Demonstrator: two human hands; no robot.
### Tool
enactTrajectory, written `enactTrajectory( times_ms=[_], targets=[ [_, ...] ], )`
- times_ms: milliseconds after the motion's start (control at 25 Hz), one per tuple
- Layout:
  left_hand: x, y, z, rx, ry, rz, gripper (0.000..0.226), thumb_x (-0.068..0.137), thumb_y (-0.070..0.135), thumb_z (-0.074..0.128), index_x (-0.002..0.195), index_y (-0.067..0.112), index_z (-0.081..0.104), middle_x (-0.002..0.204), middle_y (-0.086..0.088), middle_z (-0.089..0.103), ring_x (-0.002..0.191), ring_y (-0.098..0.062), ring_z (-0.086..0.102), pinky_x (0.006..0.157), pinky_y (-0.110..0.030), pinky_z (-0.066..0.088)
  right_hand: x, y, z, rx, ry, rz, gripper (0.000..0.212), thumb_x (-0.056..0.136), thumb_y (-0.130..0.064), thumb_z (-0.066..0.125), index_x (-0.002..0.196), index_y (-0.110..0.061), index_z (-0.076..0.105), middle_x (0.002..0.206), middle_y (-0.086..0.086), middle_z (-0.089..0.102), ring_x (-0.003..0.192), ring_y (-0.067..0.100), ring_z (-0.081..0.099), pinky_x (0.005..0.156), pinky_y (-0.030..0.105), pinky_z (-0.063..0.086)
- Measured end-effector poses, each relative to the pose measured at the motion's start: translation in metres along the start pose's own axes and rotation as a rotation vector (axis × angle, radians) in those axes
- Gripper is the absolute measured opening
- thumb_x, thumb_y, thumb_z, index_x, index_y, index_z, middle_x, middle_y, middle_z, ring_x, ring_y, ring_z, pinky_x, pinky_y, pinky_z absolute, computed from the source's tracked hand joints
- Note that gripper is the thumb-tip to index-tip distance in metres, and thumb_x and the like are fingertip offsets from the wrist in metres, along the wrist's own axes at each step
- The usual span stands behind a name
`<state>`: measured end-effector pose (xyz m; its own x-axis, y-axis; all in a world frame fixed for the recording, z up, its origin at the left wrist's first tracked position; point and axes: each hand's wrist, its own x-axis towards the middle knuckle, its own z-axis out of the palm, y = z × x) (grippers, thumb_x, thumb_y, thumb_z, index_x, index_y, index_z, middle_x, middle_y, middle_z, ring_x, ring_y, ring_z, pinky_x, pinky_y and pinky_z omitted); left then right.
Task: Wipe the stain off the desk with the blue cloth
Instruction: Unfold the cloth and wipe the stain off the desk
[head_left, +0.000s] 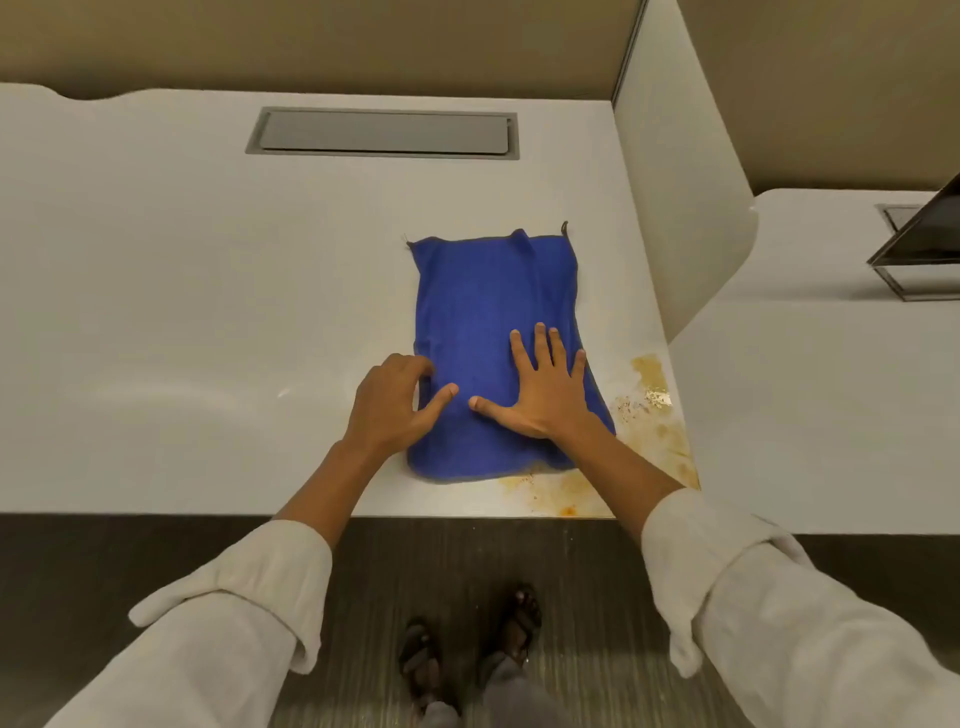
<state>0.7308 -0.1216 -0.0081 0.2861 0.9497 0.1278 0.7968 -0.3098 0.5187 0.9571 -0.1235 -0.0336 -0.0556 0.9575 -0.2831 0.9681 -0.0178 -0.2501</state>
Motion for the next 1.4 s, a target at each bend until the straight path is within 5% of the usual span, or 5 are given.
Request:
enactTrajectory(
  times_ms=[280,560,760,1120,1400],
  targets=[
    [-0.003,-0.024,0.012,0.067,-0.062,0.025,0.068,0.094,0.046,0.044,0.146,0.003,0.036,0.153,-0.016,0.038,0.145,-0.031,0.029,0.117,-0.050,0.026,0.023,-0.033,0.032,-0.120,0.267,-0.009,0.076,0.097,-0.064,0.019,0.158,-0.019,0.010,0.165,0.020,0.005,0.153,0.037,0.000,0.120,0.062,0.001],
    [-0.004,-0.019,0.012,-0.007,0.007,0.027,0.065,0.096,0.041,0.044,0.148,0.003,0.033,0.157,-0.016,0.031,0.148,-0.029,0.022,0.119,-0.051,0.019,-0.024,-0.054,0.063,-0.125,0.248,-0.228,0.068,0.101,-0.049,0.027,0.157,-0.015,0.014,0.166,0.011,0.010,0.154,0.028,0.004,0.122,0.055,0.008],
    [0.001,0.003,0.011,-0.045,-0.027,0.057,0.065,0.096,0.042,0.044,0.147,0.003,0.034,0.156,-0.015,0.033,0.147,-0.029,0.024,0.119,-0.050,0.020,-0.044,-0.004,0.052,-0.149,0.233,-0.047,0.066,0.100,-0.057,0.025,0.158,-0.032,0.005,0.167,0.006,-0.003,0.153,0.030,-0.010,0.119,0.062,-0.003],
    [0.002,-0.011,-0.007,-0.063,0.019,0.019,0.064,0.096,0.041,0.040,0.144,-0.001,0.036,0.151,-0.020,0.039,0.141,-0.035,0.035,0.115,-0.052,0.028,-0.059,-0.074,0.073,-0.106,0.298,-0.078,0.098,0.087,-0.081,0.017,0.158,-0.014,0.008,0.166,0.016,0.000,0.153,0.029,-0.010,0.118,0.066,-0.002],
    [0.018,-0.021,-0.010,-0.053,0.055,-0.029,0.065,0.097,0.046,0.033,0.146,0.002,0.034,0.153,-0.019,0.037,0.142,-0.033,0.033,0.118,-0.047,0.027,-0.009,-0.094,0.058,-0.089,0.297,-0.234,0.066,0.095,-0.067,0.028,0.153,-0.035,0.027,0.167,0.008,0.006,0.153,0.029,-0.006,0.117,0.064,0.002]
  ],
)
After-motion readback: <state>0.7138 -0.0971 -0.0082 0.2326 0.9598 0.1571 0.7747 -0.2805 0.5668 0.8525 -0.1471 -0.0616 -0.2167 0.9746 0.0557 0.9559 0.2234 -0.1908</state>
